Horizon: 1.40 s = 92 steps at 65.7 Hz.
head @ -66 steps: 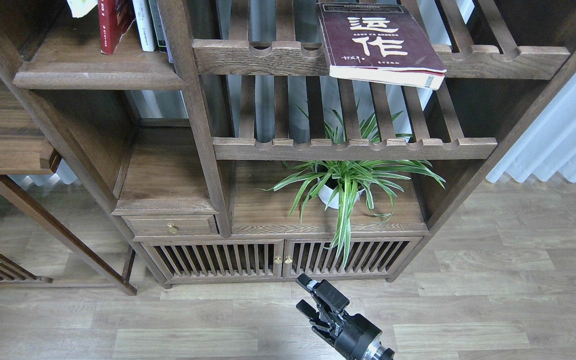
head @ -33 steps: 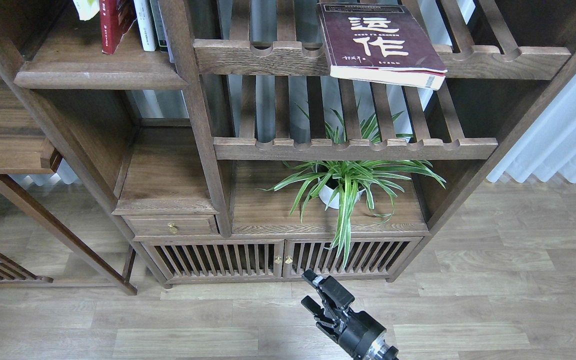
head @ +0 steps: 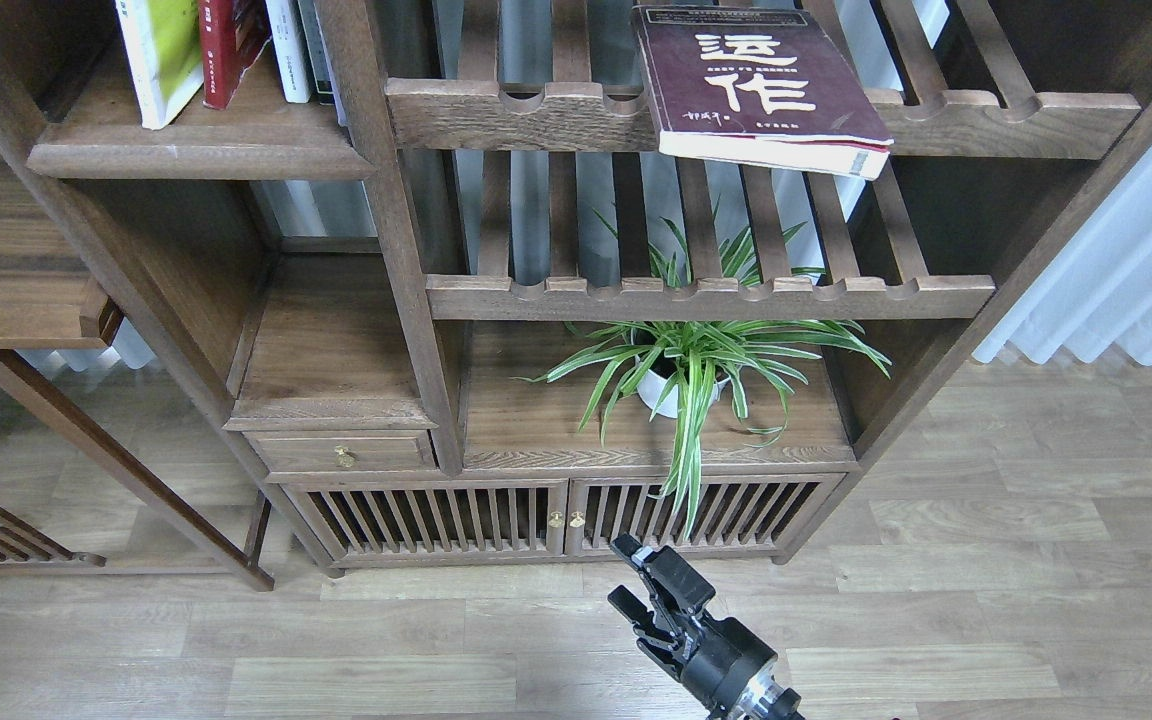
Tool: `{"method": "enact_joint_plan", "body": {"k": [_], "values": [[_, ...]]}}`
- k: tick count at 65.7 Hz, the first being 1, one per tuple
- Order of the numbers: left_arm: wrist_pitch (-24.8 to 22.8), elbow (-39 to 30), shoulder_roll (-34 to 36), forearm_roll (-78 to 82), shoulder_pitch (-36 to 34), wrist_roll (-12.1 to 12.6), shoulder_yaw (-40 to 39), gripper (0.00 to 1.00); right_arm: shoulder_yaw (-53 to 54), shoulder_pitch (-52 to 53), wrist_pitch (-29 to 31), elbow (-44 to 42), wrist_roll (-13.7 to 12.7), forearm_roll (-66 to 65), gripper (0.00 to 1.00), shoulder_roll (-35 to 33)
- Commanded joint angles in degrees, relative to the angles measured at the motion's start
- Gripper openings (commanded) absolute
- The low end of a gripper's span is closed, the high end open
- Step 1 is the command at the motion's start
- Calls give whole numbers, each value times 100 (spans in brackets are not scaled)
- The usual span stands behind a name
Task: Organize books on shelf
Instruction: 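Release the yellow-green book and withdraw the left gripper downward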
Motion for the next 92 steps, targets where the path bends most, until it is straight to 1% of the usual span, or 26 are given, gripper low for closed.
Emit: {"method": "enact_joint_plan", "body": {"k": [1,10,16,23,27,29,30,32,35,41,45,47,50,55,62,75,80,82,86,92], "values": [[1,-265,53,-30,10,17,-216,40,6,-1,0,-1,0,0,100,0],[1,-828,439,-109,98,113,-436,40,6,-1,0,-1,0,9,100,0],[1,-1109,765,-346,361,122,-436,41,-3,-27,0,35,-9,17,100,0],[1,-1618,1063,-653,932,122,-471,52,-3,-115,0,131,-9,9,100,0],[1,-1900,1248,-724,1214,122,-524,52,-3,-159,0,210,-9,9,100,0],[1,-2102,1406,-768,1424,122,-586,53,-3,-203,0,289,-9,9,100,0],[1,-2398,1616,-855,1773,122,-690,56,-3,-282,0,429,-9,0,100,0],[1,-2550,1696,-917,1960,113,-761,59,6,-309,0,509,-9,0,100,0],[1,-2796,1758,-1057,2285,113,-901,62,14,-352,0,623,-9,0,100,0],[1,-3157,1758,-1225,2743,113,-1235,65,120,-414,0,781,-44,0,100,0],[1,-3341,1741,-1295,3059,113,-1482,68,208,-458,0,861,-70,0,100,0],[1,-3351,1732,-1304,3139,113,-1535,70,208,-458,0,861,-62,0,100,0],[1,-3359,1723,-1313,3305,113,-1631,77,225,-476,0,870,-62,-9,100,0],[1,-3351,1732,-1392,3429,69,-1676,79,225,-493,0,878,-62,-18,100,0],[1,-3333,1741,-1717,3587,122,-1755,80,225,-555,0,887,-62,-18,100,0],[1,-3307,1732,-2016,3623,122,-2010,80,234,-608,0,887,-53,-18,100,0],[1,-3315,1758,-2016,3745,122,-2282,81,234,-608,0,896,-53,-18,100,0],[1,-3315,1750,-2025,3781,122,-2326,82,234,-608,0,905,-53,-18,100,0],[1,-3333,1723,-2034,3798,113,-2335,88,234,-608,0,905,-53,-18,100,0],[1,-3351,1636,-2042,3816,113,-2265,94,234,-608,0,905,-44,-18,100,0]]}}
